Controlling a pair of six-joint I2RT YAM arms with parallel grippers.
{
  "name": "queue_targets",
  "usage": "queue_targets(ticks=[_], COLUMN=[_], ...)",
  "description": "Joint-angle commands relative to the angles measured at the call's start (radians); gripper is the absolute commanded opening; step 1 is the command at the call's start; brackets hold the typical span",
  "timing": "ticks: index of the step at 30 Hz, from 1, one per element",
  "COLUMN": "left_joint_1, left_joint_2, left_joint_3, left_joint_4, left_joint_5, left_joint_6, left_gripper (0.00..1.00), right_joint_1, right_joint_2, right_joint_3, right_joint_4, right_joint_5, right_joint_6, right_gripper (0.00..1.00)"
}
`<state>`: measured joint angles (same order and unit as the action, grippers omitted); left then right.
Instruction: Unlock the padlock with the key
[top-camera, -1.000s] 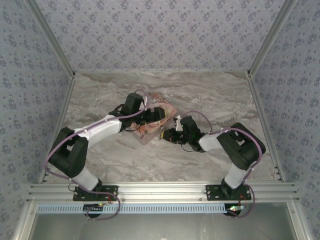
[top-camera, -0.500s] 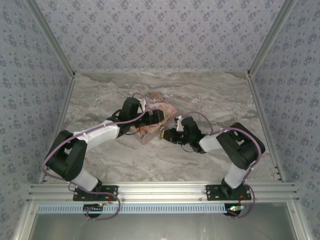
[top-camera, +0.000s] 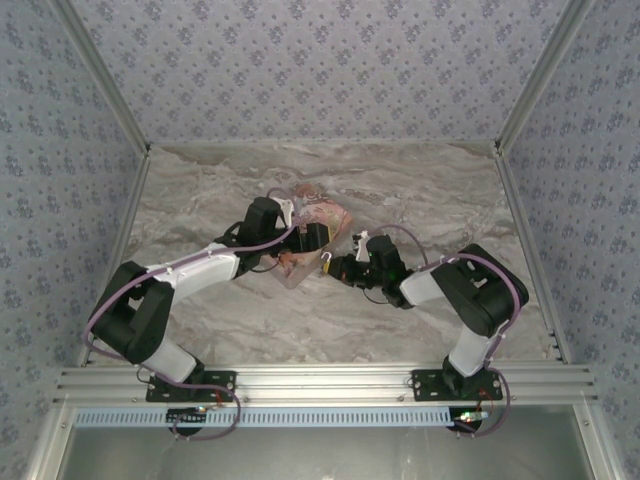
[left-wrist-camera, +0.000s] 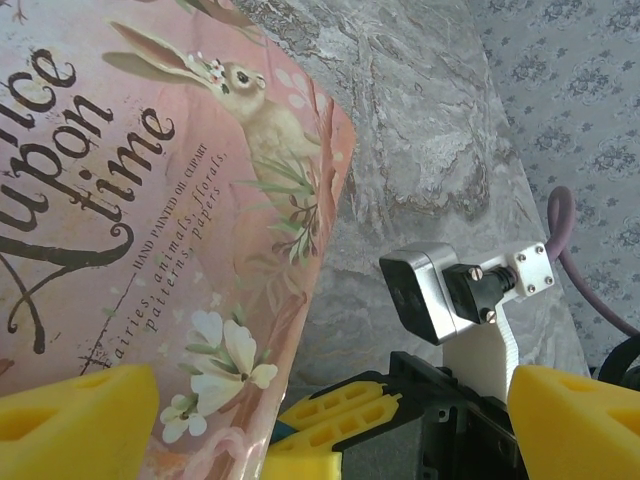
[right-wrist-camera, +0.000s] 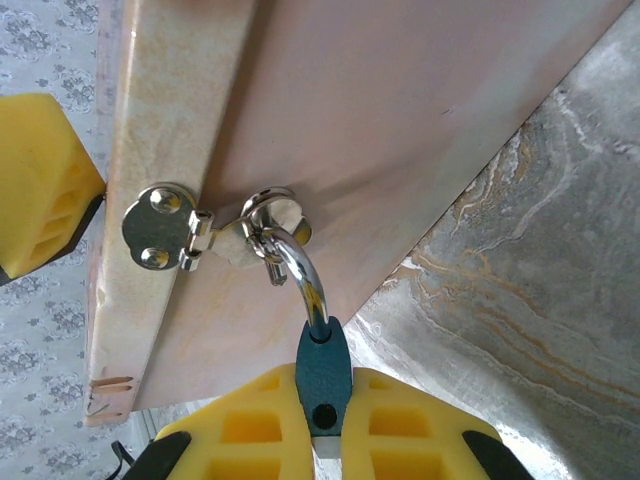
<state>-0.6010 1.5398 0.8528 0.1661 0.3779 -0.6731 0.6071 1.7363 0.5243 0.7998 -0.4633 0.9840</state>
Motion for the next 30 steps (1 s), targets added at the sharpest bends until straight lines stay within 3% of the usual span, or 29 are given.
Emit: queue_targets(ticks=[1,10,25,30], left_joint_1=[-0.002,-0.002,0.001,0.003], left_joint_2=[0.073,0.072,0.068,0.054], left_joint_3=[-0.086,-0.087,-0.095,-0.104], left_joint_4=[-0.315,-0.320,-0.322,-0.320], left_joint_5=[-0.031,-0.035,-0.040,-0.043], left_joint_6=[-0.023,-0.021,-0.021,-0.023], left_gripper=[0.91,0.91,0.92,0.92], right_joint_1=[-0.034,-0.048,-0.102,-0.116], right_joint_2=[0.007,0.049,0.032,-0.009], right_joint_3=[0.006,-0.025,-0.004,-0.014], right_joint_4=[0.138,0.260,0.256,0.180], right_joint_5=[0.089,0.118,0.125,0.141], right_joint_6=[0.022,0.103,0.127,0.084], right_gripper=[0.00,0.00,0.00,0.00])
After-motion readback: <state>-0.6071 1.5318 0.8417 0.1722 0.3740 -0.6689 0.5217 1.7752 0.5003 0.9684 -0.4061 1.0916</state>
